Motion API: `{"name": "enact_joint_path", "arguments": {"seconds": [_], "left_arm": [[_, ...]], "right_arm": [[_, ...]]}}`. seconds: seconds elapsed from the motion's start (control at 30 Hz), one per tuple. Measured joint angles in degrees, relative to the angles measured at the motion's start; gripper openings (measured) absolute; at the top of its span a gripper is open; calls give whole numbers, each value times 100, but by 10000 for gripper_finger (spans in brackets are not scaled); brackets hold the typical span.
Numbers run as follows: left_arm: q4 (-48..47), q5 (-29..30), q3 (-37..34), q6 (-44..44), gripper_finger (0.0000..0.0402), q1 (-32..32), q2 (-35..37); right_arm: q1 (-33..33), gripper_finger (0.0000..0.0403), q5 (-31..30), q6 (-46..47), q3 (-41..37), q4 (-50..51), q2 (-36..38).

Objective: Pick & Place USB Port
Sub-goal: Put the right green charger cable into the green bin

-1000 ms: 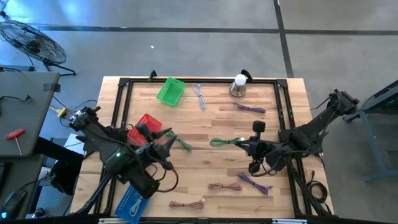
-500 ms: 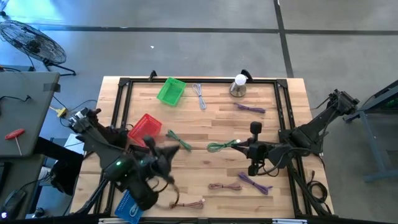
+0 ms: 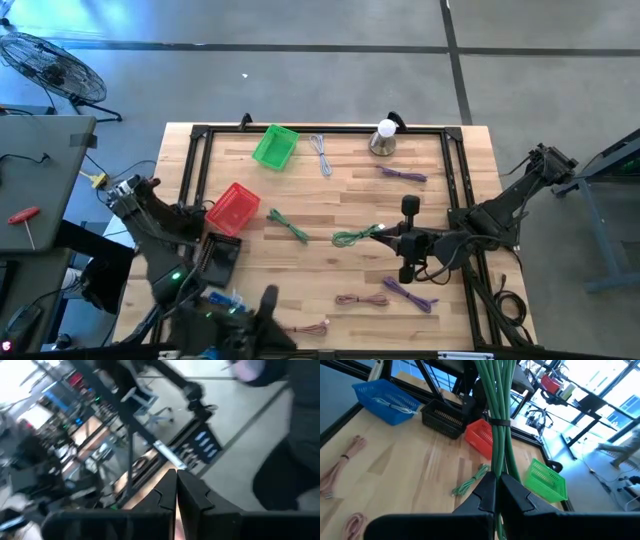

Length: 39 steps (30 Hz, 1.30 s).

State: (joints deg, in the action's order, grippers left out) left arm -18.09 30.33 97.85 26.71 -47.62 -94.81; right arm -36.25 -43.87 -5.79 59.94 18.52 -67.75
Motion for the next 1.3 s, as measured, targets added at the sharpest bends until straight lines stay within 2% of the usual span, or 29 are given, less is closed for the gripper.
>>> {"name": "enact_joint_path", "arguments": {"seconds": [0.23, 0.33, 0.47, 0.63, 0.93, 1.13, 1.3], "left_arm": [[138, -3, -272, -632, 8, 980, -6], [109, -42, -274, -717, 8, 1253, -6], [-184, 199, -279, -893, 15, 1469, 100], [-419, 104, -279, -1413, 68, 1716, 208], [-145, -444, -417, -1441, 199, 2119, 160], [744, -660, -711, -963, 222, 2301, 160], [1071, -1427, -714, -899, 223, 2503, 160]], "right_arm": [[-43, 0, 231, 278, 0, 0, 0], [-141, 0, 246, 298, 0, 0, 0], [-364, 0, 220, 340, 0, 0, 0], [-647, 0, -34, 251, 0, -41, 0], [-693, 0, -59, -462, 0, -611, 0], [-592, 0, 361, -860, 0, -1100, -17], [-407, 0, 487, -969, 0, -1169, -17]]}}
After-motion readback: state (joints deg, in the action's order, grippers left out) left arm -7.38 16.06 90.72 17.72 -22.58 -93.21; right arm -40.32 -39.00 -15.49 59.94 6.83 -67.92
